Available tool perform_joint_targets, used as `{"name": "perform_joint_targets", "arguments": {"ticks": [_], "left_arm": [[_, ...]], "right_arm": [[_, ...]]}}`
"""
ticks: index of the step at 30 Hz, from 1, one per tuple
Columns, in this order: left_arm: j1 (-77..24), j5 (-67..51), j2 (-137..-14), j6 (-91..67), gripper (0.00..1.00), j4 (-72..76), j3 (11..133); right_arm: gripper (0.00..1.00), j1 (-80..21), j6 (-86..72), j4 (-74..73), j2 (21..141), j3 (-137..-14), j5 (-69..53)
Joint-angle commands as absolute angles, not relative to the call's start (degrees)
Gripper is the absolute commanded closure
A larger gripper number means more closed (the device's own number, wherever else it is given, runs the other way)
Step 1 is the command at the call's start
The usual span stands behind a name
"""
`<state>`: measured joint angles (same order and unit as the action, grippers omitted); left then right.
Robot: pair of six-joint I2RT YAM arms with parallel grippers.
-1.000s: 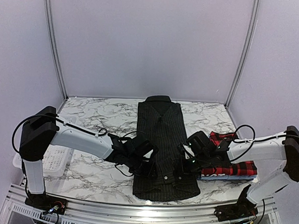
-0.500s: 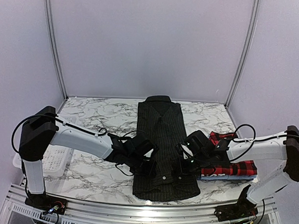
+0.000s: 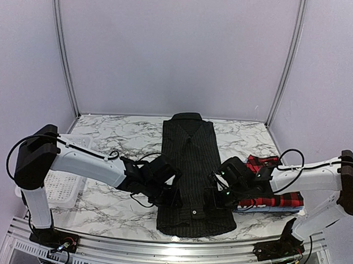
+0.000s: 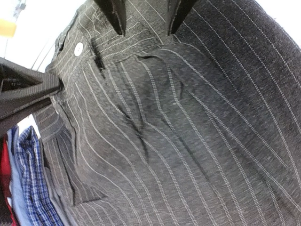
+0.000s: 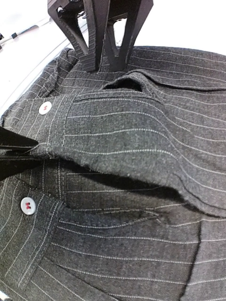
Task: Fold and stack the long sleeve shirts
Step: Smooth out the rectangle-folded shirt at the center of the board.
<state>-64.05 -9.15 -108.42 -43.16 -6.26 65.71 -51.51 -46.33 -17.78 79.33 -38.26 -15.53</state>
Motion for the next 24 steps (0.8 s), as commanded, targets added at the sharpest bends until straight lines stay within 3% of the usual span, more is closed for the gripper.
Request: {"name": "perform_joint_targets", "arguments": {"ticks": [1, 14, 19, 24], "left_arm": [[-63.6, -8.8, -109.1, -43.6, 0.66, -6.2, 67.1], [-63.5, -8.1, -113.0, -44.6, 0.47, -6.1, 69.4], [-63.5, -8.1, -113.2, -44.4, 0.5, -5.0, 70.4], [-63.4, -8.1, -112.4, -44.5, 0.65, -3.8, 70.8]], "right_arm": [[1.0, -52.2, -47.2, -16.6, 78.6, -37.9, -15.6], [1.0, -52.2, -46.3, -15.9, 79.9, -38.4, -15.6], [1.0, -52.2, -46.0, -16.0, 80.4, -39.1, -15.4], [1.0, -52.2, -45.5, -17.2, 80.3, -40.2, -15.0]]}}
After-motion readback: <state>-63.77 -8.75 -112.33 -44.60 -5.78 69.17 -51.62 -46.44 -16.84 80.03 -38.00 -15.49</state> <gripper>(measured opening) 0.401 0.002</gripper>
